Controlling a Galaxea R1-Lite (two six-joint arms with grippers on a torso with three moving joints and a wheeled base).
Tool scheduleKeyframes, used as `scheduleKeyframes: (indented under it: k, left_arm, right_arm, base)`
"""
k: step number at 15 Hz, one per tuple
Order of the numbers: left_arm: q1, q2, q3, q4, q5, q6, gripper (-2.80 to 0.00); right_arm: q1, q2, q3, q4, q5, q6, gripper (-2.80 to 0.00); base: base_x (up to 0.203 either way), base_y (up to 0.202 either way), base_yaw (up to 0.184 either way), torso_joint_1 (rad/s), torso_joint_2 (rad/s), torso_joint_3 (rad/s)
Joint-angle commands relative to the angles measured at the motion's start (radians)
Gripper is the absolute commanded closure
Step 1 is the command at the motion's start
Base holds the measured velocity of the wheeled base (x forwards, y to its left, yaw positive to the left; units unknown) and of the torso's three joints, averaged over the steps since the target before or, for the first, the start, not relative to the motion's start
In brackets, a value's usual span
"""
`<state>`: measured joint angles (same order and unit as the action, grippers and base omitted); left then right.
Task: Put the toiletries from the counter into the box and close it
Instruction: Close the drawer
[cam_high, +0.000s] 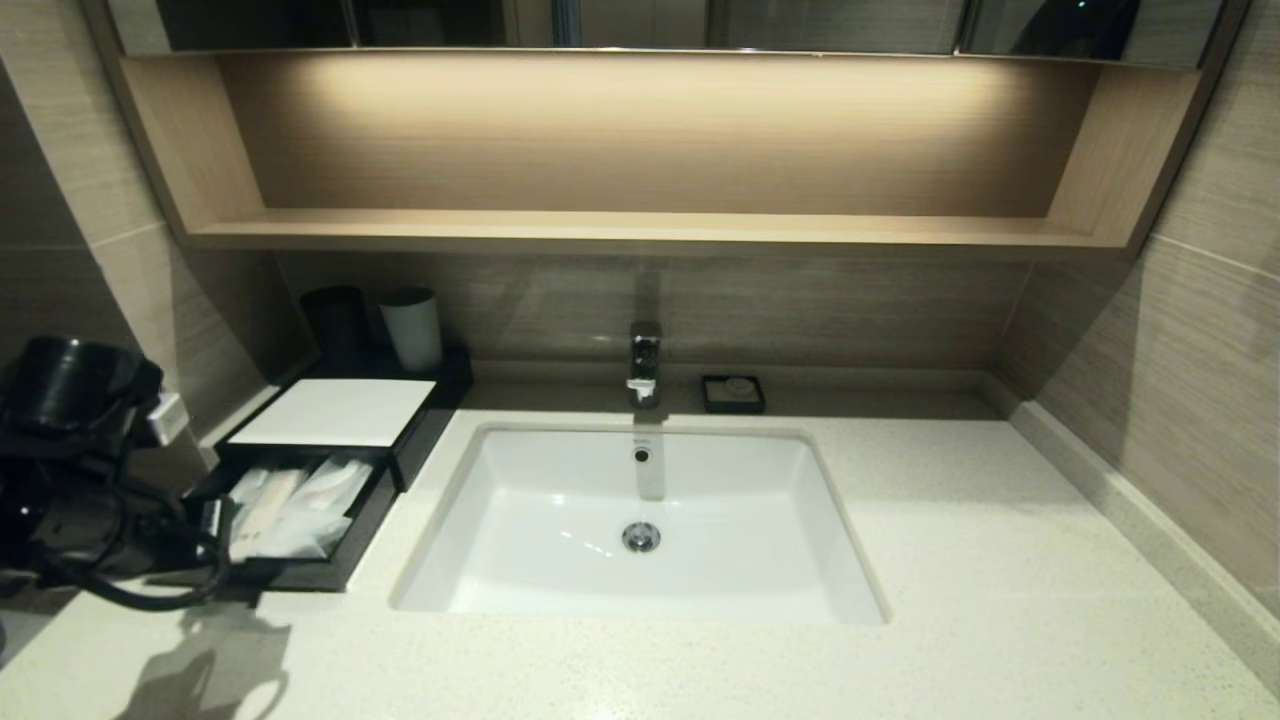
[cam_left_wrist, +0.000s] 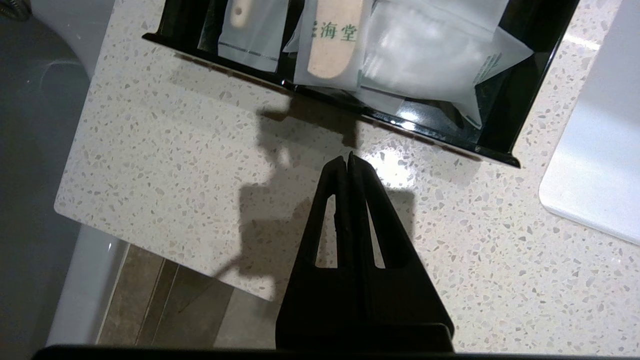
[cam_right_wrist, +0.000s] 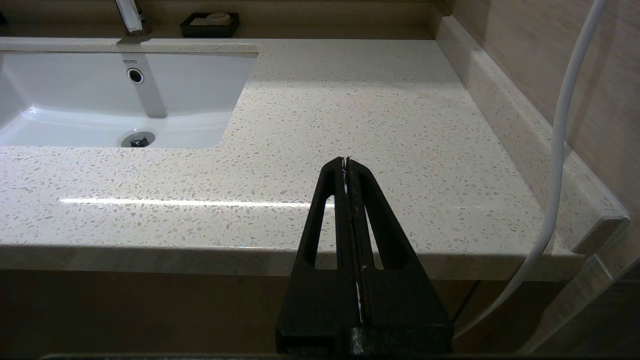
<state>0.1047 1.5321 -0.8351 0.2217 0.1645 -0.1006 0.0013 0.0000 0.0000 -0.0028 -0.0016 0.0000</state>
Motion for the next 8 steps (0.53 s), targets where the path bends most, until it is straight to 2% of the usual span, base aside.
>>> scheduleKeyframes:
  k: [1,8]
  left_arm:
    - [0.01,-0.009,0.016,0.001,0.001,-0.002,0.0]
    - [0.034,0.052,0.03,0.002,0.001,-0.002,0.0]
  right_arm:
    - [0.0,-0.002,0.002,0.0,0.0,0.0,0.0]
    - [0.0,-0.002,0.002,0.0,0.0,0.0,0.0]
  base:
    - [0.0,0.0,0.0,0.0,0.0,0.0]
    - [0.0,0.0,0.0,0.0,0.0,0.0]
